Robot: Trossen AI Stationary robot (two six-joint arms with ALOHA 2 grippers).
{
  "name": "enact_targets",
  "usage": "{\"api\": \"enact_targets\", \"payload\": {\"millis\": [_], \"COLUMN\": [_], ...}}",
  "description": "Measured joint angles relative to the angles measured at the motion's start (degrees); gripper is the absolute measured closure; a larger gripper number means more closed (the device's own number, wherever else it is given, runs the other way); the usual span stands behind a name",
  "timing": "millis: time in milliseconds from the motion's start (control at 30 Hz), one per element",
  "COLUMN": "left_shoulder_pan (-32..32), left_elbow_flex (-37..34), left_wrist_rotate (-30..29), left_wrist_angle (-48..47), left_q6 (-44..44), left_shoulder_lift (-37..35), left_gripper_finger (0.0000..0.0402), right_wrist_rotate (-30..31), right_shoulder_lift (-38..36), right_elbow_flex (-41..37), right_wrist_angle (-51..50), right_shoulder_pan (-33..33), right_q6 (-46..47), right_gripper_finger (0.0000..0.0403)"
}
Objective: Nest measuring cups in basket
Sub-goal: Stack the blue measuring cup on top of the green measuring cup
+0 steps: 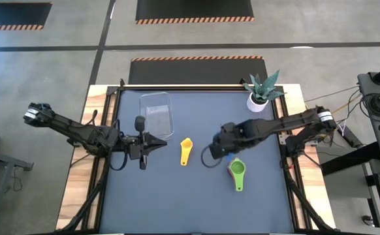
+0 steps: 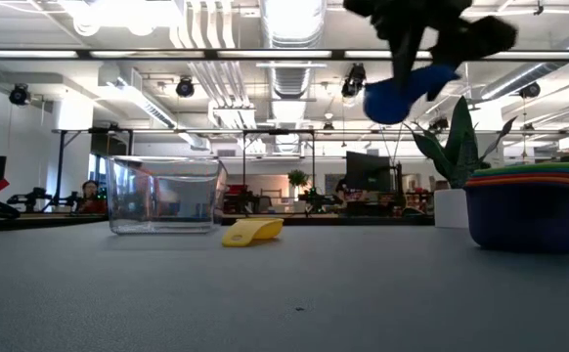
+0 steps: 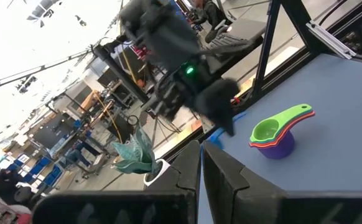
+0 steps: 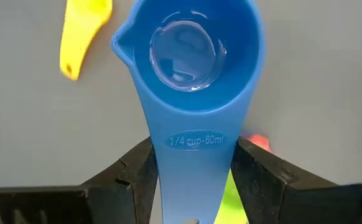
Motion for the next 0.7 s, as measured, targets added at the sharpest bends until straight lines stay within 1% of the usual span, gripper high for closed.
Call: {"api": "enact_targets", "payload": {"millis": [133, 333, 400, 567, 700], "left_shoulder_pan": [-0.01, 0.0, 0.01, -0.01, 0.0], "left_elbow_flex": [0.0, 0.0, 0.0, 0.0, 0.0], "left_wrist_rotate": [0.01, 0.02, 0.02, 0.02, 0.02], "left_wrist_angle": [0.02, 0.05, 0.07, 0.06, 0.07], "left_q6": [-0.05, -0.08, -0.08, -0.1, -0.12], "left_shoulder_lift": [-0.01, 0.01, 0.01, -0.01, -0.01], "left_gripper_finger": [0.0402, 0.0402, 0.0402, 0.0402, 0.0402], "right_wrist_rotate": [-2.24, -7.9, -8.92, -8.83, -8.05], "right_shoulder_lift": [1.08, 3.36, 3.99, 4.02, 4.22], "right_elbow_flex": [0.0, -0.04, -0.04, -0.06, -0.58], "right_wrist_angle": [-1.78, -5.15, -5.38, -5.8, -7.17], "right_shoulder_pan": [4.3, 9.83, 11.32, 13.56, 15.23], "right_q6": [6.61, 14.59, 16.92, 21.39, 22.5], "right_gripper_finger": [0.0232, 0.0232, 0.0232, 0.0232, 0.0231]}}
